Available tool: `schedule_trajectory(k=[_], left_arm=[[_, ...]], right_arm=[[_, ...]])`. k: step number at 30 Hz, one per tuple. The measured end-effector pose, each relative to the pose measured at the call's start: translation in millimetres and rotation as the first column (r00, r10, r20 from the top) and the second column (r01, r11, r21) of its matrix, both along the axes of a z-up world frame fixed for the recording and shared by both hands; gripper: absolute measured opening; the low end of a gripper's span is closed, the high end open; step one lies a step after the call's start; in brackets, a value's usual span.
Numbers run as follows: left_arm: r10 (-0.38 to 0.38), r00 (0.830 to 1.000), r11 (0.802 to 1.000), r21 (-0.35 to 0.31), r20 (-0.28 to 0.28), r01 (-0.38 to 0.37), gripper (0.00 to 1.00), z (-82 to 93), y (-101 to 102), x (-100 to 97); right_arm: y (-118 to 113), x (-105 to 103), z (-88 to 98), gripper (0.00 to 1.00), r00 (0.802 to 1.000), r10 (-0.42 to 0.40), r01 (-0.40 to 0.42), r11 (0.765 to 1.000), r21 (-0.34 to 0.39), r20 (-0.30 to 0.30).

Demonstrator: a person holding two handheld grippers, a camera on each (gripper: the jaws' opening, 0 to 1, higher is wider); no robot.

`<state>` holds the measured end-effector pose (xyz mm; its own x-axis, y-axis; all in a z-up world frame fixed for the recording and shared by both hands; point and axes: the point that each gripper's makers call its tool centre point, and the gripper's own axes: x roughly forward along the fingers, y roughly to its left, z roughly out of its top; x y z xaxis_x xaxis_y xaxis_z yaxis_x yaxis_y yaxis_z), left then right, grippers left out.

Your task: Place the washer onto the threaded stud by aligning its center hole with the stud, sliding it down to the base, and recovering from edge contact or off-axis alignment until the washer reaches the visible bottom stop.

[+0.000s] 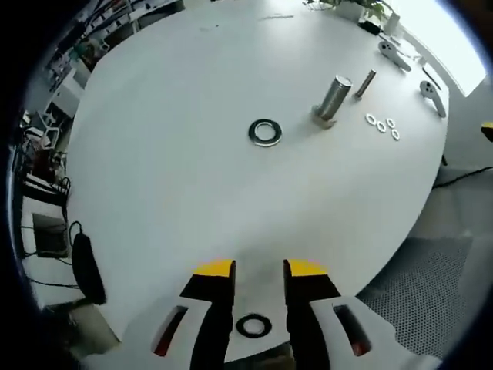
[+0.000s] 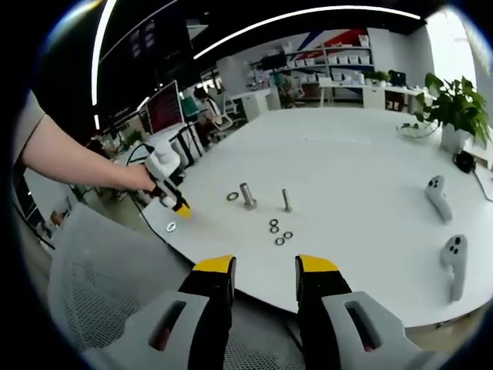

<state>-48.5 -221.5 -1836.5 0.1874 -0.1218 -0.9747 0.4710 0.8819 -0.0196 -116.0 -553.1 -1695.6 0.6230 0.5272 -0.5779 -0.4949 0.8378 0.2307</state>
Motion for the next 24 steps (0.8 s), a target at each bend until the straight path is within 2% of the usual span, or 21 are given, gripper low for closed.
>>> schedule_trajectory(k=[3,5,9,15,19,24], left_arm=[[0.019,1.000,1.000,0.009,0.008,-0.019,0.35,2.7,6.5,-8.0],[0.043,0.999,0.999,0.013,-0.007,-0.043,0.37,1.4,15.5,-11.6],[0.100,0.993,0.995,0.013,-0.059,-0.099,0.45,-0.3,19.3,-29.7],[0.123,0.989,0.992,0.027,-0.086,-0.121,0.47,-0.9,29.3,-49.1],[0.123,0.986,0.992,0.039,-0.110,-0.120,0.48,-7.5,32.9,-61.8],[0.109,0.990,0.993,0.061,-0.092,-0.104,0.48,-8.3,34.1,-63.9]], right_arm=[[0.3,-0.4,0.2,0.33,1.000,0.000,0.000,1.000,0.002,0.000],[0.4,-0.2,0.4,0.33,1.000,-0.001,0.001,1.000,0.003,0.001],[0.9,-1.0,0.0,0.33,1.000,0.002,-0.002,1.000,0.003,-0.002],[1.5,-1.9,0.3,0.33,1.000,0.001,-0.001,1.000,0.007,-0.004],[1.6,-1.6,0.9,0.33,1.000,0.001,-0.001,1.000,0.008,0.000],[1.4,-1.6,0.6,0.33,1.000,-0.001,0.001,1.000,0.006,0.000]])
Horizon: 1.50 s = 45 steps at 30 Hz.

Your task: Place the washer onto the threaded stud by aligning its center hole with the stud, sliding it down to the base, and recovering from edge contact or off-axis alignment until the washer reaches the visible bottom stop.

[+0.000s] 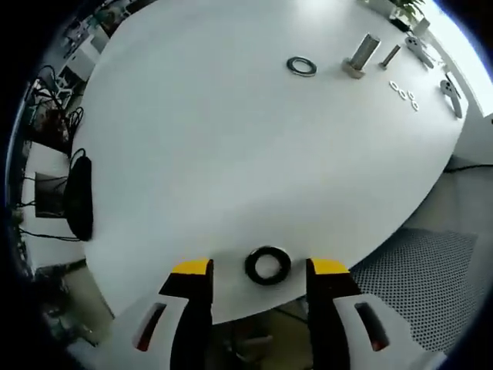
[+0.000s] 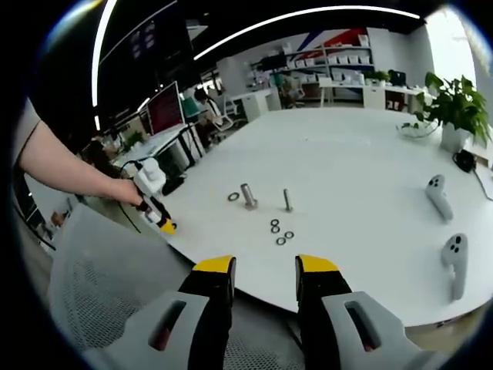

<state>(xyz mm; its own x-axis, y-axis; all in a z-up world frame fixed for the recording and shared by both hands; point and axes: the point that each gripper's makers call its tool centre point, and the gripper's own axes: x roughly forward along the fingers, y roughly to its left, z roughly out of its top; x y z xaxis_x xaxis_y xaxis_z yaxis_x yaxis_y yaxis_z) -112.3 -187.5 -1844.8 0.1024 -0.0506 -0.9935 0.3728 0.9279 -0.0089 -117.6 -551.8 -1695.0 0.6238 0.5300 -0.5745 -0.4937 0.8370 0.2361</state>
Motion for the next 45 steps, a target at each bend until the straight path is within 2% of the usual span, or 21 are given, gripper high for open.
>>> schedule_trajectory(k=[2,9,21,22,23,24,25,26,31,35,40,45], left_arm=[[-0.050,0.999,0.999,0.013,-0.008,0.050,0.48,-2.4,3.5,-0.3],[-0.007,1.000,1.000,0.014,-0.017,0.007,0.47,-4.5,9.3,1.7],[0.001,0.998,1.000,0.031,-0.061,0.001,0.42,-10.0,8.6,2.0],[0.000,0.998,0.999,0.033,-0.062,0.002,0.39,-9.1,8.1,1.6],[-0.016,0.997,0.999,0.040,-0.072,0.019,0.28,-8.6,9.5,0.9],[-0.080,0.993,0.996,0.037,-0.087,0.084,0.21,-8.8,9.3,-0.4],[-0.019,0.997,0.998,0.060,-0.070,0.023,0.21,-7.2,14.3,-1.4],[-0.011,0.997,0.999,0.051,-0.079,0.015,0.21,-7.1,14.5,-2.1],[-0.019,0.996,0.998,0.056,-0.084,0.024,0.20,-5.4,7.1,-2.0],[-0.017,0.995,0.999,0.042,-0.094,0.022,0.20,-9.4,9.3,0.8],[-0.011,0.998,0.999,0.039,-0.062,0.014,0.20,-6.8,7.3,-1.7],[-0.052,0.998,0.998,0.030,-0.042,0.053,0.19,-7.8,6.0,-0.2]], right_arm=[[0.3,-0.1,0.1,0.33,1.000,0.001,-0.001,1.000,0.000,0.001],[0.4,-0.1,0.0,0.33,1.000,0.003,-0.003,1.000,-0.002,0.001],[-1.0,0.4,-0.2,0.33,1.000,-0.004,0.004,1.000,-0.003,0.003],[-1.1,0.4,-0.1,0.33,1.000,-0.005,0.005,1.000,-0.003,0.004],[-1.3,0.4,-0.2,0.33,1.000,-0.006,0.006,1.000,-0.002,0.004],[-1.4,0.3,-0.2,0.33,1.000,-0.006,0.006,1.000,-0.002,0.003],[-1.4,0.3,-0.2,0.33,1.000,-0.006,0.006,1.000,-0.002,0.004],[-1.4,0.3,-0.1,0.33,1.000,-0.006,0.006,1.000,-0.003,0.004],[-1.8,0.7,-0.1,0.33,1.000,-0.009,0.009,1.000,-0.004,0.005],[-1.2,0.4,-0.5,0.33,1.000,-0.003,0.003,1.000,-0.007,0.005],[-1.9,0.7,-0.4,0.33,1.000,-0.009,0.009,1.000,-0.008,0.005],[-1.5,0.6,-0.7,0.33,1.000,-0.004,0.004,1.000,-0.010,0.004]])
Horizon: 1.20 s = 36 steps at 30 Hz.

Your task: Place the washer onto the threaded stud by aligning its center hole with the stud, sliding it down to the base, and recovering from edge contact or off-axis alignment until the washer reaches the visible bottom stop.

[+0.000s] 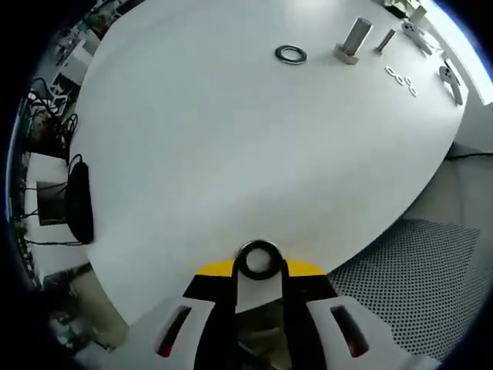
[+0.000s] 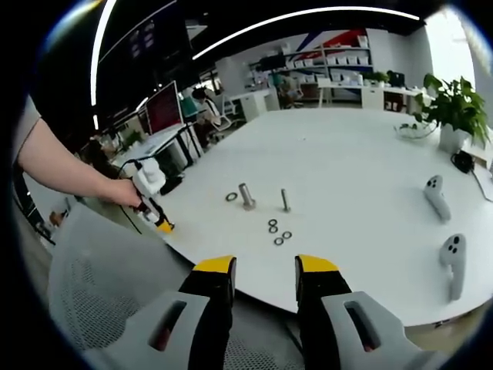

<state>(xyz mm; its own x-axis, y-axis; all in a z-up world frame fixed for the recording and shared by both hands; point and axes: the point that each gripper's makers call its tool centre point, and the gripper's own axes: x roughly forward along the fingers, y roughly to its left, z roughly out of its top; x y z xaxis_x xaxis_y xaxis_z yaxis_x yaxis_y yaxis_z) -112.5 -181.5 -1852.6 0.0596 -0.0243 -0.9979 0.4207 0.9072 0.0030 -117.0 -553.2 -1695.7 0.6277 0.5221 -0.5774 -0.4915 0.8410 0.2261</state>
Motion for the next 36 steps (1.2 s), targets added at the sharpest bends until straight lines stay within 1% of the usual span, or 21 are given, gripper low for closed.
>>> schedule_trajectory(k=[3,6,12,14,16,18,19,20,22,24,26,28,31,33,34,35,36], left_arm=[[-0.006,1.000,1.000,-0.019,0.025,0.007,0.19,1.1,-6.6,3.4],[-0.020,0.999,1.000,-0.022,0.037,0.021,0.19,0.8,-14.2,7.5],[-0.095,0.994,0.995,-0.022,0.055,0.096,0.20,-0.1,-31.4,20.3],[-0.117,0.992,0.993,-0.011,0.048,0.118,0.20,-0.4,-33.2,21.5],[-0.128,0.991,0.992,-0.014,0.045,0.129,0.20,-0.8,-33.0,22.5],[-0.123,0.991,0.992,-0.021,0.042,0.124,0.21,-0.5,-31.9,22.2],[-0.109,0.993,0.993,-0.033,0.045,0.111,0.22,-0.4,-32.3,22.0],[-0.042,0.997,0.997,-0.063,0.063,0.046,0.23,-0.5,-34.7,22.4],[-0.007,0.996,0.997,-0.074,0.091,0.013,0.23,0.5,-33.2,23.7],[-0.035,0.995,0.997,-0.067,0.092,0.041,0.25,-0.2,-33.7,21.9],[-0.077,0.994,0.995,-0.056,0.076,0.082,0.30,-0.1,-40.4,18.0],[-0.106,0.992,0.993,-0.038,0.072,0.109,0.31,-0.3,-40.6,18.5],[-0.067,0.996,0.997,-0.042,0.061,0.069,0.29,0.2,-36.6,22.4],[-0.069,0.996,0.997,-0.038,0.059,0.072,0.25,0.7,-34.4,23.2],[-0.063,0.996,0.997,-0.037,0.065,0.065,0.22,1.0,-32.0,23.5],[-0.049,0.996,0.997,-0.052,0.075,0.053,0.22,1.1,-30.9,23.9],[-0.052,0.996,0.997,-0.052,0.078,0.056,0.22,1.1,-30.9,23.6]], right_arm=[[0.1,-0.1,-0.3,0.33,1.000,0.002,-0.002,1.000,-0.001,-0.001],[-0.2,0.0,-0.2,0.33,1.000,-0.001,0.001,1.000,-0.001,0.000],[0.0,-0.5,-1.0,0.33,1.000,0.003,-0.003,1.000,-0.004,-0.003],[-0.4,-0.3,-1.1,0.33,1.000,0.000,0.000,1.000,-0.004,-0.003],[-0.7,-0.1,-0.8,0.33,1.000,-0.003,0.003,1.000,-0.003,-0.002],[-0.8,0.0,-0.5,0.33,1.000,-0.003,0.003,1.000,-0.003,-0.001],[-0.8,0.0,-0.3,0.33,1.000,-0.004,0.004,1.000,-0.003,0.000],[-0.9,0.2,-0.4,0.33,1.000,-0.005,0.005,1.000,-0.002,0.000],[-0.9,0.3,0.0,0.33,1.000,-0.005,0.005,1.000,-0.002,0.002],[-0.9,0.6,0.4,0.33,1.000,-0.006,0.006,1.000,0.000,0.003],[-1.0,0.8,0.6,0.33,1.000,-0.007,0.007,1.000,0.001,0.005],[-1.0,1.1,0.9,0.33,1.000,-0.008,0.008,1.000,0.002,0.007],[-0.7,1.1,0.9,0.32,1.000,-0.005,0.005,1.000,0.000,0.008],[-0.3,0.4,0.5,0.32,1.000,-0.003,0.003,1.000,0.000,0.005],[-0.4,0.3,0.4,0.32,1.000,-0.003,0.003,1.000,-0.001,0.005],[-0.4,0.4,0.4,0.32,1.000,-0.003,0.003,1.000,-0.002,0.006],[-0.4,0.6,0.5,0.32,1.000,-0.003,0.003,1.000,-0.001,0.007]])
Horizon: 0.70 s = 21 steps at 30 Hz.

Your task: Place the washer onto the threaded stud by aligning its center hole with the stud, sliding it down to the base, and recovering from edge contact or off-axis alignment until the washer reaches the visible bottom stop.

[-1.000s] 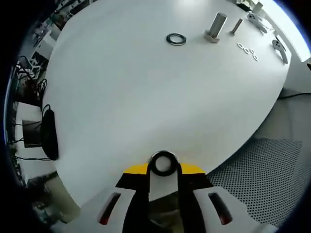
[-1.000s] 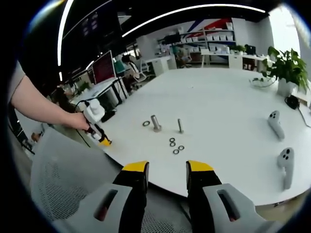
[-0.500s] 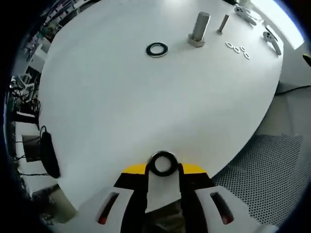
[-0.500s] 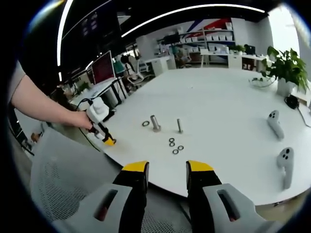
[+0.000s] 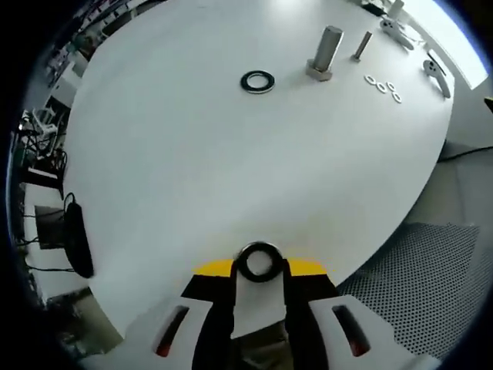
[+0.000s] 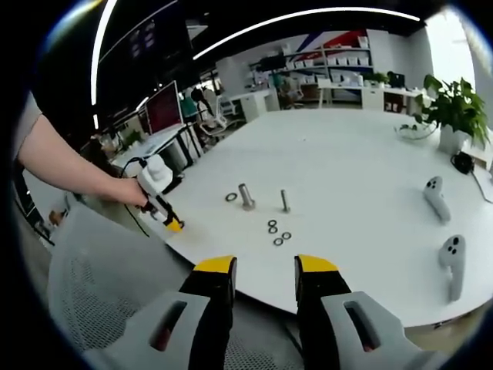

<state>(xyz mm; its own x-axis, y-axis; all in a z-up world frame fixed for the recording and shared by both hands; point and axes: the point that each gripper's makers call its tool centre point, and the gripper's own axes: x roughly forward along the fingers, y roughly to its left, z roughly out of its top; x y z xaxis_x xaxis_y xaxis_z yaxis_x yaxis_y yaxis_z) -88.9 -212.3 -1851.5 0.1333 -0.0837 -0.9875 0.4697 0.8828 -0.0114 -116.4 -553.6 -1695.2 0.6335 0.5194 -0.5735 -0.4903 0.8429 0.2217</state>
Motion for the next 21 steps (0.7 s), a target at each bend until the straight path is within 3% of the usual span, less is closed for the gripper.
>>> schedule_trajectory(k=[16,21], left_arm=[[-0.011,1.000,1.000,0.009,0.017,0.011,0.19,0.1,-1.6,1.0],[-0.048,0.999,0.999,0.015,0.005,0.048,0.18,0.3,-2.8,2.2]], right_arm=[[-1.3,0.9,0.4,0.32,1.000,-0.004,0.004,1.000,-0.004,0.003],[-1.2,0.4,-0.1,0.32,1.000,-0.002,0.002,1.000,-0.007,0.000]])
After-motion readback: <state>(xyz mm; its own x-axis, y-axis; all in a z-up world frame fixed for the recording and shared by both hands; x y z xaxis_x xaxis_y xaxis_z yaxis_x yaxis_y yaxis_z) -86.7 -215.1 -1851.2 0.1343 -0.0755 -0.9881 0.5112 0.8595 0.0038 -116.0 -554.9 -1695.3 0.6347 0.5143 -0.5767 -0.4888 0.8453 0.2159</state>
